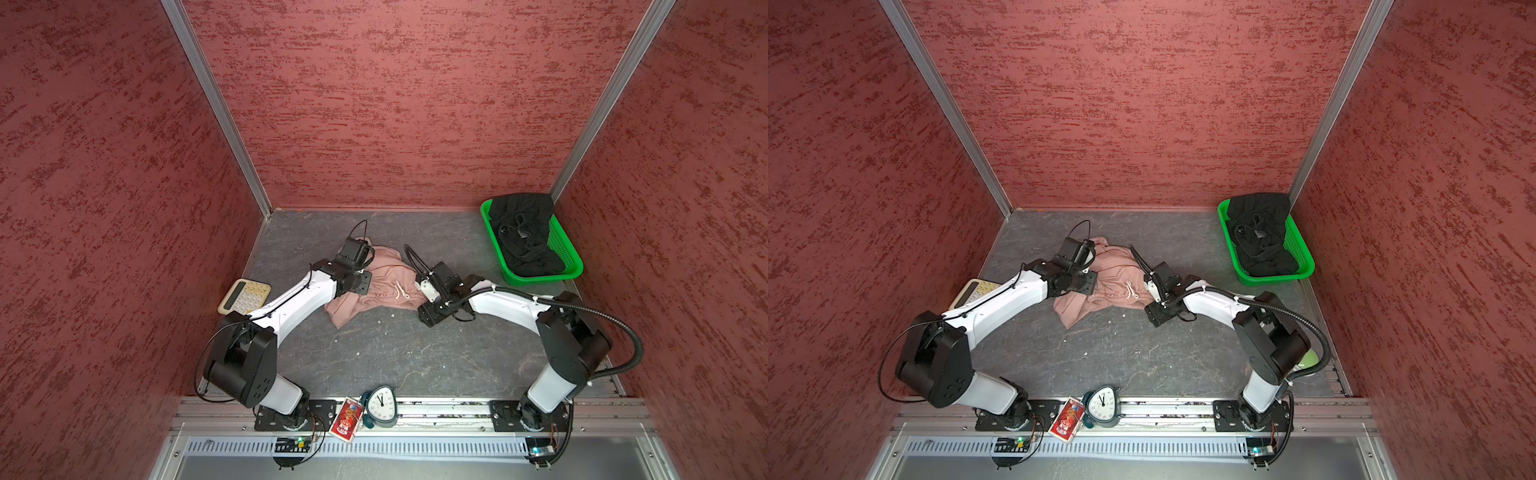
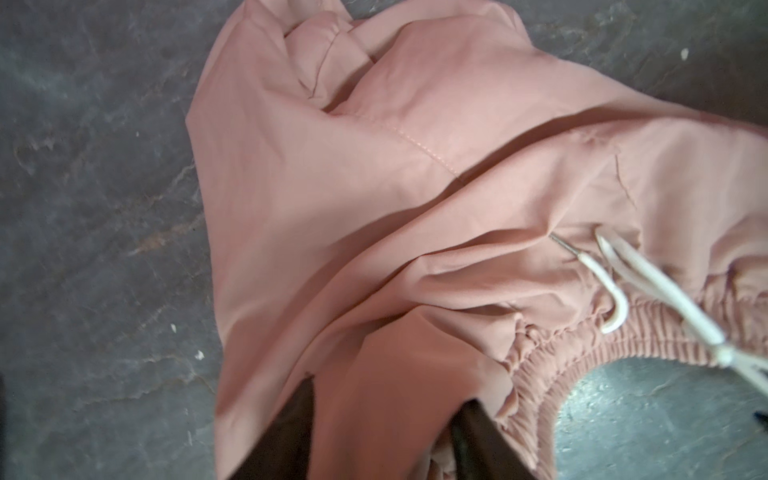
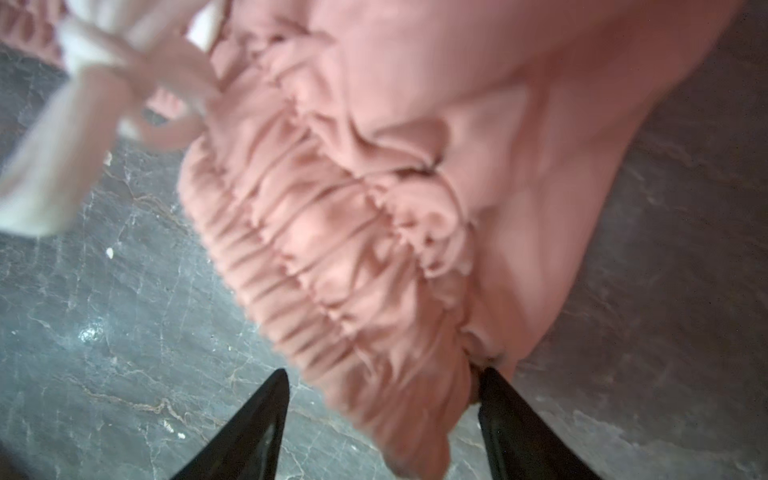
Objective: Fold and stack the shorts
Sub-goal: 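Move both grippers to the shorts' waistband and grasp its two ends, then lift the waistband with both grippers and raise the shorts off the table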
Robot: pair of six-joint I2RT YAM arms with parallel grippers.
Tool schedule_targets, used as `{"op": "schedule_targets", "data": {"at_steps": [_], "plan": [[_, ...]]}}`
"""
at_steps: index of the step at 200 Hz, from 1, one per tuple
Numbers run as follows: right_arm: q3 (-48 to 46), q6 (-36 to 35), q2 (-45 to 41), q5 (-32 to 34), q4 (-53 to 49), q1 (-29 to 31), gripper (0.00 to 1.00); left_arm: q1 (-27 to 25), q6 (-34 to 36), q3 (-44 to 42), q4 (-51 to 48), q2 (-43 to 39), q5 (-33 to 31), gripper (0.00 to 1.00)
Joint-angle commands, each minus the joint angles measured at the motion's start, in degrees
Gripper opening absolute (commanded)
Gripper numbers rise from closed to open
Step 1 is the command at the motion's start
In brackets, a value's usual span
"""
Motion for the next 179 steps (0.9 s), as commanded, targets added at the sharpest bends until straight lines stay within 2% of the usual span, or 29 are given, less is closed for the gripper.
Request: {"op": "schedule_targets", "data": {"at_steps": [1,11,36,72,83,97,115,119,126,132,151,169,179], "plan": [[-0.63,-2.80,-0.65,9.37,4.36,0.28,0.71,-0.59,-0.72,-1.09,-0.90,-2.23,0.25,0.62],[-0.58,-3.26,0.24,10.79,5.00,0.37,0.68,-0.70,-0.97,-1.10,-1.40,-2.67,0.03,0.65],[-0.32,-4.45,1.84,10.30,5.25,1.32,0.67,-0.61,-1.42,-1.44,-1.48,-4.45,-0.02,0.65],[-0.48,-5.03,2.91,17.04,4.87,3.27,0.65,-0.60,-1.67,-0.89,-1.68,-5.16,-0.15,0.66],[-0.55,-4.62,3.11,17.43,5.16,3.32,0.55,-0.74,-1.93,-0.34,-2.46,-5.40,0.32,0.67],[-0.47,-3.76,2.56,16.49,5.74,3.26,0.34,-1.55,-3.51,1.01,-5.26,-6.34,0.51,0.72],[-0.47,-2.11,1.11,13.78,6.97,3.27,0.09,-2.46,-8.61,2.50,-9.70,-8.04,2.64,0.84],[-0.47,-1.90,0.98,13.48,7.28,3.27,0.06,-2.44,-10.44,2.53,-10.38,-8.43,4.01,0.85],[-0.43,-1.34,0.63,12.98,7.64,3.27,0.00,-2.50,-13.83,2.12,-11.01,-9.21,7.57,0.94],[-0.31,-1.02,0.48,12.79,7.82,3.27,0.00,-2.62,-16.14,1.39,-11.33,-9.87,10.40,1.00],[-0.29,0.03,0.00,13.04,8.20,3.16,0.00,-3.82,-23.90,-1.63,-10.87,-12.62,15.68,0.99],[-0.47,0.98,-0.26,13.30,8.38,2.98,0.00,-5.89,-30.17,-6.42,-5.61,-16.17,19.00,1.00],[-0.77,1.57,-0.62,13.39,8.68,2.83,0.00,-6.32,-32.94,-9.38,-2.14,-17.76,20.16,0.96]]}}
